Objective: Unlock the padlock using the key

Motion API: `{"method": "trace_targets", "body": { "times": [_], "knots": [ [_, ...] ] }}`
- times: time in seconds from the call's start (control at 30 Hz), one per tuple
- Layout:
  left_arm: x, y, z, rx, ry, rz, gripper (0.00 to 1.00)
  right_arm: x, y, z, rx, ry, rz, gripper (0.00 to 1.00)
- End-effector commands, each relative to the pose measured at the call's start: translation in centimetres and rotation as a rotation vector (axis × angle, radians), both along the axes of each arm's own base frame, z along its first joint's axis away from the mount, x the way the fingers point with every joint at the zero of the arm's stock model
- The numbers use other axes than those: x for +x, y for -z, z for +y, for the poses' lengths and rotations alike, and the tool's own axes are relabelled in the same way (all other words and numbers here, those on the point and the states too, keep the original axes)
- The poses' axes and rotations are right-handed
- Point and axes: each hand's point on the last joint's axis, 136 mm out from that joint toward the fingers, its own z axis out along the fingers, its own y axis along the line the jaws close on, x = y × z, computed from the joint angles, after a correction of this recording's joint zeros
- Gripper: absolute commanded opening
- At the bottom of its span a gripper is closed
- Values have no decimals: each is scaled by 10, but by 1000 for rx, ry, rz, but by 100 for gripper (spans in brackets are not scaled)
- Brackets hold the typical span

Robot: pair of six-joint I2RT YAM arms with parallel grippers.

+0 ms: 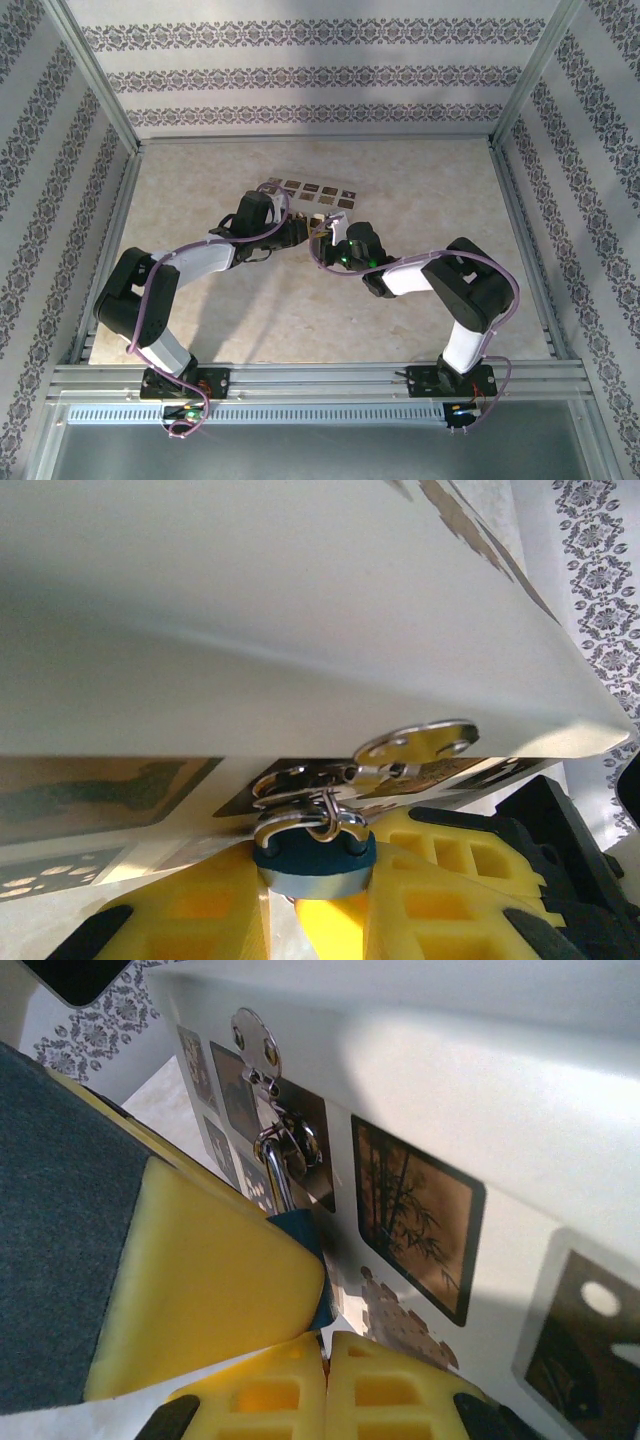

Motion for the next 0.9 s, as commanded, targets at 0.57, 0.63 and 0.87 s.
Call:
{"method": "trace_targets", "body": {
  "times": [0.57, 0.63, 0.87],
  "knots": [
    [-16, 40, -29, -79, 98, 104, 25, 11, 15, -12, 83, 77, -19, 0],
    [-16, 43, -29, -83, 94, 107, 29, 11, 21, -13, 81, 81, -4, 0],
    [-14, 51, -26, -76, 69, 109, 42, 10, 41, -18, 65, 101, 41, 0]
  ]
}}
